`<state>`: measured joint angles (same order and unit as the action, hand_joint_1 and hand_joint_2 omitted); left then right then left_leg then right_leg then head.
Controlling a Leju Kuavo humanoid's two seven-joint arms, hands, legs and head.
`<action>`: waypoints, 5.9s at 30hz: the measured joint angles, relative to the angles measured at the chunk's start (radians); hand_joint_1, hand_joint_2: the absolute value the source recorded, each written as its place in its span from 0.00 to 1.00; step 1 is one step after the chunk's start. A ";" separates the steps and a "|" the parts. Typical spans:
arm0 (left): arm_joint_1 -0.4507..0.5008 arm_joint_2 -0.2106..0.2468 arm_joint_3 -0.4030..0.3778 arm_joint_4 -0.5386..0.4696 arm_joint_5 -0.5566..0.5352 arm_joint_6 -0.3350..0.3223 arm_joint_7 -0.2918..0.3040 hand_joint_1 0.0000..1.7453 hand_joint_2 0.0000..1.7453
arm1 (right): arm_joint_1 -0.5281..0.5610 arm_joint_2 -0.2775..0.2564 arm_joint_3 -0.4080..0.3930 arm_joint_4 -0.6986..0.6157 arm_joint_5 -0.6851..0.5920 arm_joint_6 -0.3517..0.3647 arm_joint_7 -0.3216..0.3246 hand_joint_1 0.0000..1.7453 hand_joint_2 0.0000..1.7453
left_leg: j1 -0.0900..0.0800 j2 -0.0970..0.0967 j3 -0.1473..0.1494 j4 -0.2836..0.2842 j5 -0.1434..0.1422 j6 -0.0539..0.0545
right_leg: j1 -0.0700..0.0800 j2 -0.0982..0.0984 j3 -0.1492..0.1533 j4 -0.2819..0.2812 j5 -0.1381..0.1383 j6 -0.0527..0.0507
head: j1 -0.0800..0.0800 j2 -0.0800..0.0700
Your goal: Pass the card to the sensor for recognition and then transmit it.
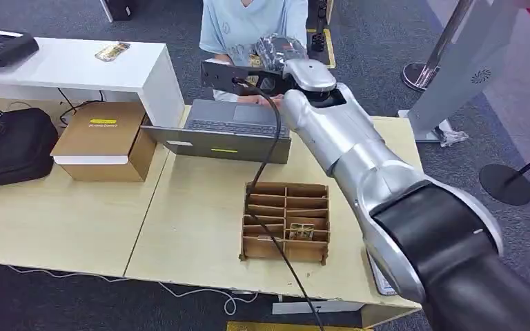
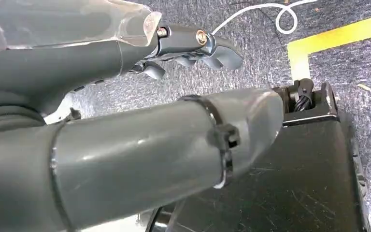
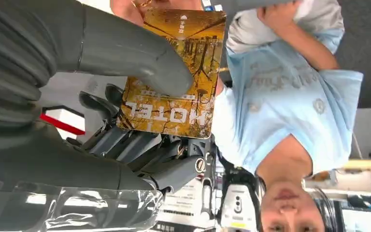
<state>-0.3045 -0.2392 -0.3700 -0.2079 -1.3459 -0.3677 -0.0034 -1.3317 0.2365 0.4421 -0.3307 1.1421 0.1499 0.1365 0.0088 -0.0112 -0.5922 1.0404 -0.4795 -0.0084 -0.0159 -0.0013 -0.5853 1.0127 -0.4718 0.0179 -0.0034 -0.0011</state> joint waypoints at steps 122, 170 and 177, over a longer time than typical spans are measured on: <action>0.057 0.015 -0.031 0.000 -0.064 0.033 0.003 0.00 0.00 | 1.504 -0.334 -0.269 -1.430 -0.227 -0.526 -0.345 0.00 1.00 | 0.000 0.000 0.000 -0.001 -0.003 0.001 | 0.000 -0.001 0.000 -0.002 -0.002 0.000 | 0.000 0.000; 0.056 0.005 -0.034 0.000 -0.076 0.024 0.022 0.00 0.00 | 1.386 -0.407 -0.150 -1.334 -0.055 -0.212 -0.051 0.00 1.00 | 0.000 0.000 0.000 -0.001 -0.002 0.001 | 0.000 -0.001 0.001 -0.002 -0.001 0.000 | 0.000 0.000; 0.056 0.005 -0.047 0.000 -0.082 0.022 0.021 0.00 0.00 | 1.348 -0.407 -0.112 -1.286 -0.053 -0.199 -0.048 0.00 1.00 | 0.000 0.000 0.000 -0.001 -0.002 0.001 | 0.000 -0.001 0.000 -0.002 -0.001 0.000 | 0.000 0.000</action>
<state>-0.2484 -0.2346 -0.4170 -0.2079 -1.4279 -0.3456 0.0179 0.0167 -0.1705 0.3300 -1.6167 1.0891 -0.0492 0.0881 0.0086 -0.0114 -0.5925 1.0392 -0.4818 -0.0074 -0.0159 -0.0020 -0.5848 1.0108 -0.4732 0.0181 -0.0038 -0.0011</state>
